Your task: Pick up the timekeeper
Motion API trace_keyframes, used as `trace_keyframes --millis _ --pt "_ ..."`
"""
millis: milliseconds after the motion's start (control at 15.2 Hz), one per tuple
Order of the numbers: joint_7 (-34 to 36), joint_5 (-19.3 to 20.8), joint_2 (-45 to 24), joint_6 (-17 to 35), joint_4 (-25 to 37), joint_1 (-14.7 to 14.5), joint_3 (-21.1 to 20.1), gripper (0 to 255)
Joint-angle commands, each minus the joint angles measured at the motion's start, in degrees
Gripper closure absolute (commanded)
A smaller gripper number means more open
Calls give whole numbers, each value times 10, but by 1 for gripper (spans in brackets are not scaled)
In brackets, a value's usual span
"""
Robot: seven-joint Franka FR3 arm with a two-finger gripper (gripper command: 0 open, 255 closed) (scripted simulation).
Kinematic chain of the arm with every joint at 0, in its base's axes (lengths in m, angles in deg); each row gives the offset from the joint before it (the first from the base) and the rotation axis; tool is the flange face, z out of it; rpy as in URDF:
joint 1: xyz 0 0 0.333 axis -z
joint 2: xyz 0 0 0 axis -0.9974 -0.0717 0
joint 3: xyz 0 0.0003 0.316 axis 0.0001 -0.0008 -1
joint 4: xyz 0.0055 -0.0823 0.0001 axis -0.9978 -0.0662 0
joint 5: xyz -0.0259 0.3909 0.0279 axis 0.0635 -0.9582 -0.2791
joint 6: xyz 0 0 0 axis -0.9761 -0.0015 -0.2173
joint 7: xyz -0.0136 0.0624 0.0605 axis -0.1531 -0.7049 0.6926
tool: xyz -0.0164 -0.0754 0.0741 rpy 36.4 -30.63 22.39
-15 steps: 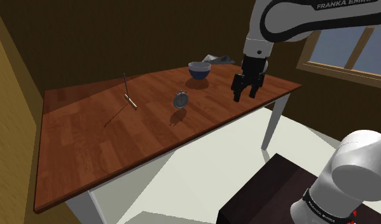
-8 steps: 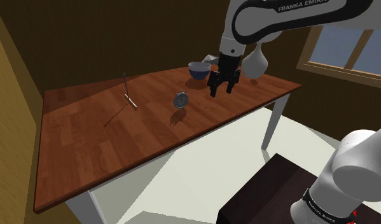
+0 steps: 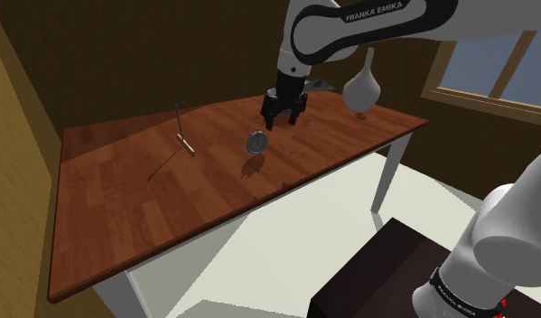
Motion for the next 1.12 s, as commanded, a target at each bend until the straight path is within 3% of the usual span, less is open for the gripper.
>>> trace_keyframes --millis 0,264,858,924,1056 --pt "8 11 -42 9 46 -3 -7 0" --pt "24 35 -112 16 130 -13 -19 0" --pt "25 36 -117 74 78 -14 -18 0" --pt "25 36 -118 73 79 -14 -18 255" --pt "25 36 -118 73 79 -14 -18 255"
